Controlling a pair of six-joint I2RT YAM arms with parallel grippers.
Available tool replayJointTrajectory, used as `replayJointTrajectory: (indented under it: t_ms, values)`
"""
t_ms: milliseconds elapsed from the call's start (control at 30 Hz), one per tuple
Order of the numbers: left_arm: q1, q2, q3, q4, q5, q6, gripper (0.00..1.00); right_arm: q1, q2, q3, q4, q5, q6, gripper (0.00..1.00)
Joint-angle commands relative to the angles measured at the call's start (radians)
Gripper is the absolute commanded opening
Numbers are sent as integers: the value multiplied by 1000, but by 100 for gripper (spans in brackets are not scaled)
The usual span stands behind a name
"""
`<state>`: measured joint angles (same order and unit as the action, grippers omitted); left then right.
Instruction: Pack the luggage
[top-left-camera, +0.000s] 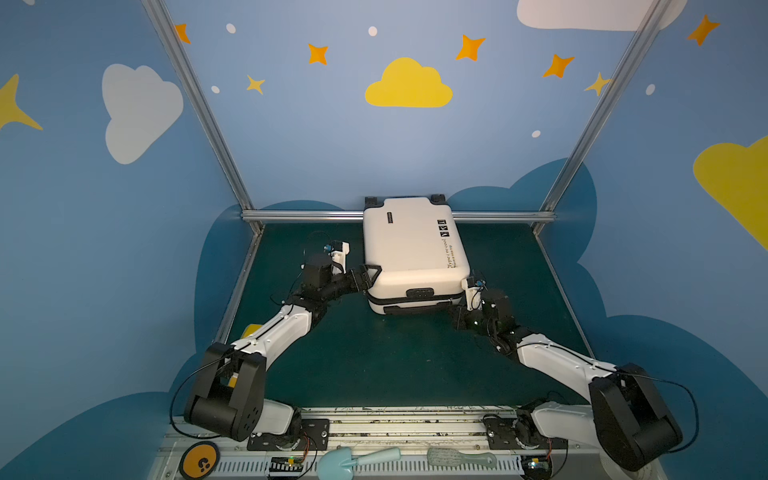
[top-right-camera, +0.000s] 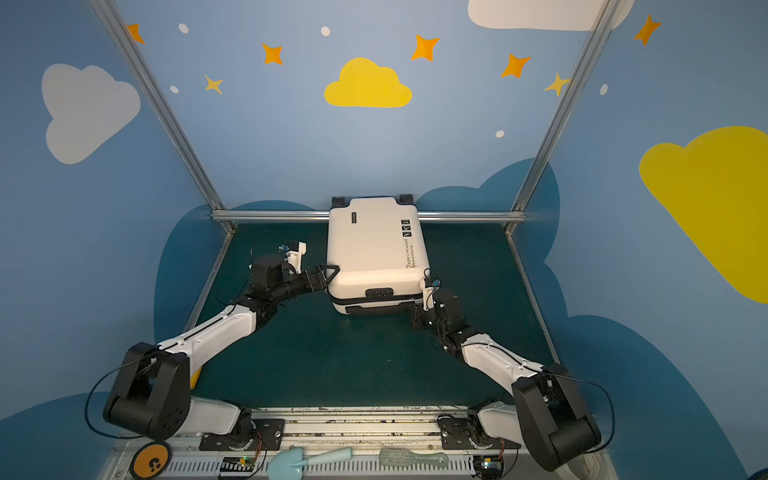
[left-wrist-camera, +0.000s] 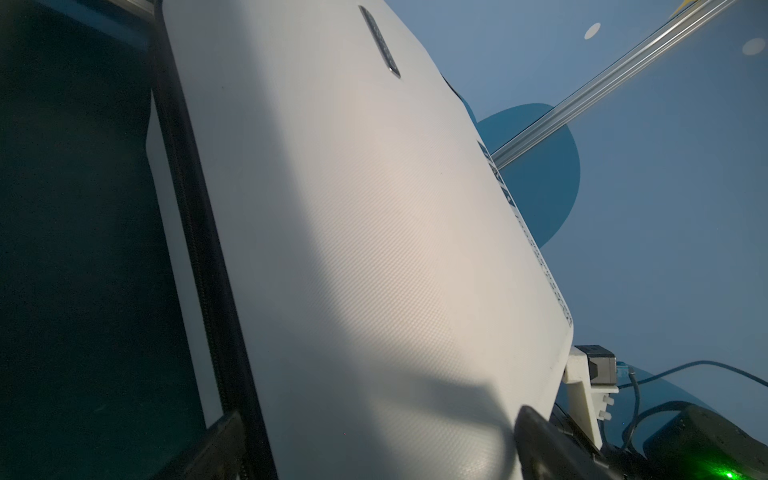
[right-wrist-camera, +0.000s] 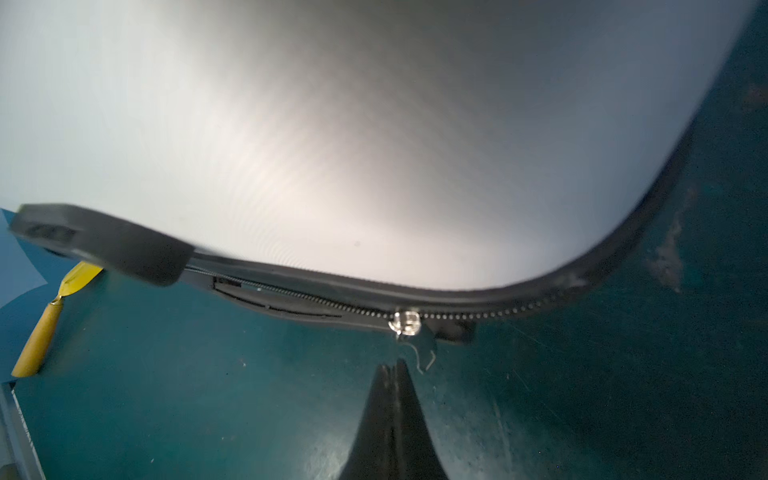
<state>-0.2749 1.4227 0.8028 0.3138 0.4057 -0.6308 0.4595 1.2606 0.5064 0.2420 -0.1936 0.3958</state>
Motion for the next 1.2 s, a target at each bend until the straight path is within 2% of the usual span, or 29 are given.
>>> replayJointTrajectory:
  t_ms: [0,233,367,667,867,1167]
  values:
    - [-1,28,6,-38,18,2,100,19,2,29,29,-39,-4,0]
    - [-13,42,7,-30,23,-6,100,53,28,51,46,-55,14,0]
    - [-14,40,10,-32,25,0,100,32,-19,42,4,-26,15,0]
    - [-14,48,12,-22,36,-3,100,-87,-113,-11,-31,-78,32,34]
    - [-14,48,12,-22,36,-5,100,-91,-67,4,0,-135,36,35]
    - [-14,52,23,-28,39,-7,100,-74,-5,14,35,-113,41,31]
